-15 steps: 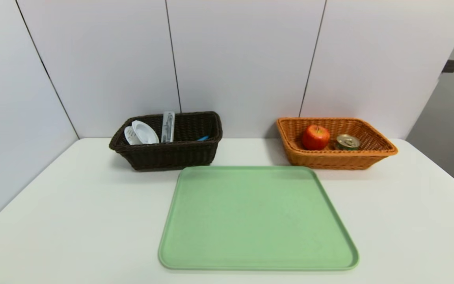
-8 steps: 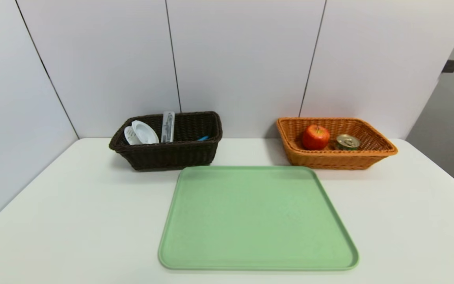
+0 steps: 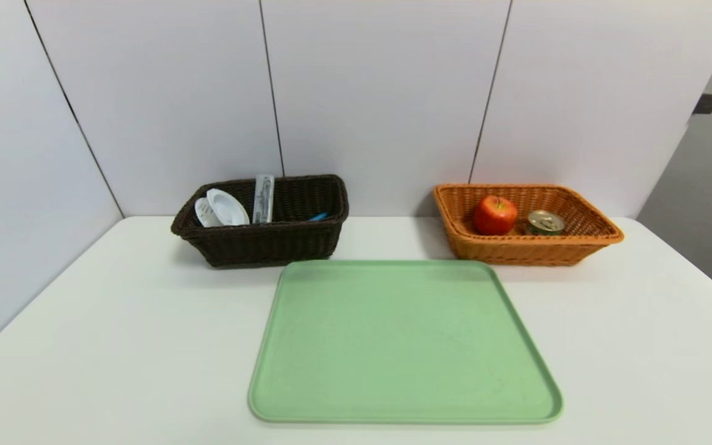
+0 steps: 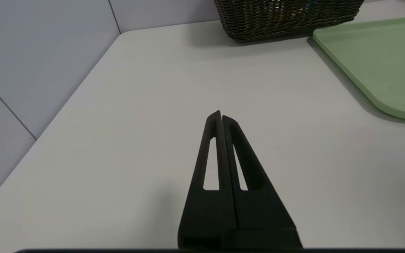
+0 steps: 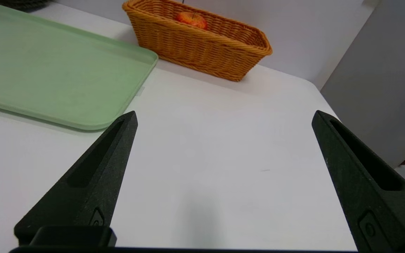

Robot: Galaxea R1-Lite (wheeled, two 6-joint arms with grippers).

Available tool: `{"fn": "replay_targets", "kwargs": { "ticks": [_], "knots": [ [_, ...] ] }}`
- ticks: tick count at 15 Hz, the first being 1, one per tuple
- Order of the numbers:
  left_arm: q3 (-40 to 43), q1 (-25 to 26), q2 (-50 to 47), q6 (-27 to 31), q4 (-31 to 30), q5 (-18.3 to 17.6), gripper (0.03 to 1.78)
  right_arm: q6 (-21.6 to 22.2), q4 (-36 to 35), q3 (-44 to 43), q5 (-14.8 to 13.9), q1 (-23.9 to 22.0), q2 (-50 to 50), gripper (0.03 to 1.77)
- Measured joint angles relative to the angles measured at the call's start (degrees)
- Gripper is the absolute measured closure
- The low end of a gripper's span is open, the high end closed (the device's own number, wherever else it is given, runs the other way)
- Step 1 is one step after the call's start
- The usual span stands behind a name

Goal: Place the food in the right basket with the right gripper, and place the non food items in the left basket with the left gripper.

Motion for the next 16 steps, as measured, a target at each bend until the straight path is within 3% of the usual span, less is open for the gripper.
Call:
{"fn": "replay_targets", "kwargs": {
  "ticks": [3, 12, 16],
  "knots": [
    [0.0, 0.0, 0.0, -0.23, 3.3, -0.46, 1.77, 0.06, 2.65, -0.07, -0.2, 0.0, 0.0, 0.09],
    [-0.13, 0.02, 0.0, -0.65, 3.16, -1.33, 1.77, 0.52, 2.62, -0.22, -0.2, 0.0, 0.0, 0.09],
    [-0.1, 0.0, 0.0, -1.13, 3.08, -1.29, 1.77, 5.07, 2.36, -0.13, -1.43, 0.0, 0.0, 0.09]
  ]
}}
